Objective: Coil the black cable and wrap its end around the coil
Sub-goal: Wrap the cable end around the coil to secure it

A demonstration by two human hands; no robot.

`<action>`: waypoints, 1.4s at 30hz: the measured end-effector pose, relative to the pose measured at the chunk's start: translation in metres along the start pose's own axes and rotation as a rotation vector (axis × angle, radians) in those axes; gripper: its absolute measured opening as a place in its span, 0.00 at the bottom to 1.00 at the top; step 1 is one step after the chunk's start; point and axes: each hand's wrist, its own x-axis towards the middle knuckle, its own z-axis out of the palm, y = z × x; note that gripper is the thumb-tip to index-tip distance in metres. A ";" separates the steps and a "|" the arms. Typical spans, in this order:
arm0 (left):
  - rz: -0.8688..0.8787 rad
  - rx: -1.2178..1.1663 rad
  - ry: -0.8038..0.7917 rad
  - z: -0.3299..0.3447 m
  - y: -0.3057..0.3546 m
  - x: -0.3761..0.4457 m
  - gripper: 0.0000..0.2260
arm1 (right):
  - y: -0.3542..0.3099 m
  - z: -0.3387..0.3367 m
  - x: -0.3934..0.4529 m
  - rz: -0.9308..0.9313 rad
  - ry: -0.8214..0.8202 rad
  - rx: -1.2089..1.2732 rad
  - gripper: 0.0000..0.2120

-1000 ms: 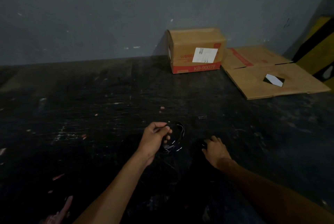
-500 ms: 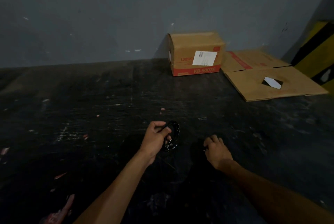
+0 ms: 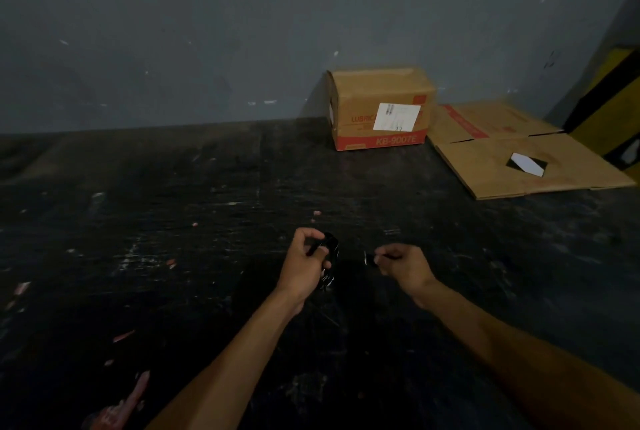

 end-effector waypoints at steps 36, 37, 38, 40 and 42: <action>-0.092 0.075 0.015 -0.006 0.044 0.010 0.12 | -0.107 0.001 -0.060 -0.780 -0.212 -0.146 0.08; -0.077 0.079 0.003 -0.008 0.045 0.010 0.12 | -0.107 0.001 -0.059 -0.698 -0.241 -0.064 0.06; -0.056 0.080 -0.011 -0.010 0.046 0.010 0.12 | -0.108 0.001 -0.058 -0.624 -0.242 0.009 0.04; -0.013 0.082 -0.044 -0.012 0.050 0.010 0.11 | -0.108 0.002 -0.055 -0.505 -0.232 0.131 0.05; 0.025 0.089 -0.084 -0.014 0.053 0.010 0.11 | -0.108 0.005 -0.051 -0.406 -0.224 0.196 0.08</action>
